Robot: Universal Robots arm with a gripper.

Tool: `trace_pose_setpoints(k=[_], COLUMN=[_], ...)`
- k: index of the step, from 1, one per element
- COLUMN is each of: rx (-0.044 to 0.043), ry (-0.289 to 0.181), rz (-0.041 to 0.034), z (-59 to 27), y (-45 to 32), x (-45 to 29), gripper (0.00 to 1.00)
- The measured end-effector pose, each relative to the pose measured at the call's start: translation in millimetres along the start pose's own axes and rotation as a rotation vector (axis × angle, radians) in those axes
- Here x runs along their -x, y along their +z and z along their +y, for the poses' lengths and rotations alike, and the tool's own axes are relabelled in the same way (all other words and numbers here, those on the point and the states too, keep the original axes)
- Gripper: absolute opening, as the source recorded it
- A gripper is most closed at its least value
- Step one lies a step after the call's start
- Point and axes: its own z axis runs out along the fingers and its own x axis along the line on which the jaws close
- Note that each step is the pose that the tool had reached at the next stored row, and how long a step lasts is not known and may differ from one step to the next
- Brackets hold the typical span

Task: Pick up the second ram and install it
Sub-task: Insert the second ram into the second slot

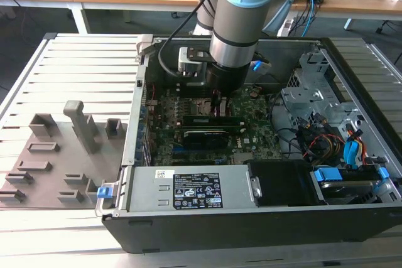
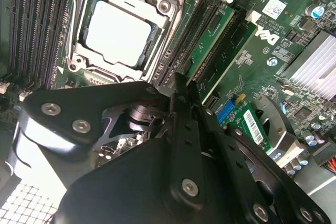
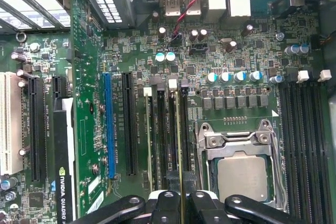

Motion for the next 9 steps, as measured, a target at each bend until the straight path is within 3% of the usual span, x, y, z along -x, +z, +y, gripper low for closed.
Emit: trace_pose_setpoints(k=[9], rx=[0.0003], ry=[-0.015], rz=[0.0008], z=[-0.2], y=[2.5], x=[-0.7], gripper=[0.14])
